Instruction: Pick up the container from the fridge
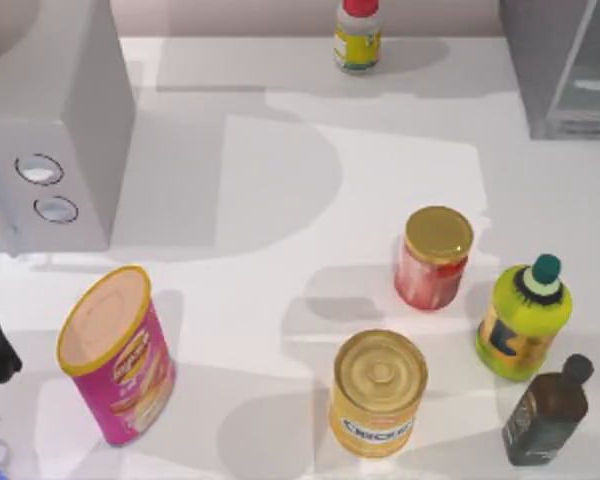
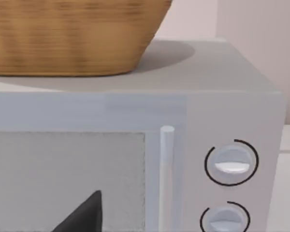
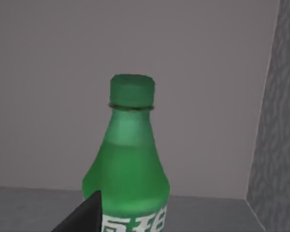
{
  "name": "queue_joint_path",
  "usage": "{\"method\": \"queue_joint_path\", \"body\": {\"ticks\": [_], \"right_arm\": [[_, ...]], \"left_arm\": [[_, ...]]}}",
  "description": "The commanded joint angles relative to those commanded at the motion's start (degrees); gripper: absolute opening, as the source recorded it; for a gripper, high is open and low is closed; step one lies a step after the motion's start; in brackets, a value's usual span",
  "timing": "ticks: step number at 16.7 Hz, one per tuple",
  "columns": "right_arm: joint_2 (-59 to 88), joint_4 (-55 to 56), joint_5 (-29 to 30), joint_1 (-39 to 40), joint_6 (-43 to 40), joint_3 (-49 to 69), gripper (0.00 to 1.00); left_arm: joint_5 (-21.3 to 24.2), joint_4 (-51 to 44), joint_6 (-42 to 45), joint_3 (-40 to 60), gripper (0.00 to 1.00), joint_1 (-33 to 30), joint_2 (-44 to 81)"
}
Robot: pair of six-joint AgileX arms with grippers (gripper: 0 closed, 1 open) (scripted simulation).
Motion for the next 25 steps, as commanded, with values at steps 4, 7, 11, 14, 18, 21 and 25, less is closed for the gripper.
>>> {"method": "queue_joint_path", "body": {"ticks": [4,7,11,14,18,21,25], "right_arm": [[6.8,-3.9,3.1,4.5,1.1,5.5,1.0],[9.1,-4.5,4.3,6.4,1.5,6.2,1.0],[9.4,-4.5,4.4,6.6,1.6,6.2,1.0],[9.7,-4.9,4.4,6.5,1.5,6.9,1.0],[14.1,-8.7,5.3,7.4,1.5,15.3,1.0],[17.2,-11.9,6.0,8.1,1.5,21.7,1.0],[18.0,-12.7,6.2,8.3,1.5,23.0,1.0]], "left_arm": [[0.0,0.0,0.0,0.0,1.0,0.0,0.0],[0.0,0.0,0.0,0.0,1.0,0.0,0.0],[0.0,0.0,0.0,0.0,1.0,0.0,0.0],[0.0,0.0,0.0,0.0,1.0,0.0,0.0],[0.0,0.0,0.0,0.0,1.0,0.0,0.0],[0.0,0.0,0.0,0.0,1.0,0.0,0.0],[0.0,0.0,0.0,0.0,1.0,0.0,0.0]]}}
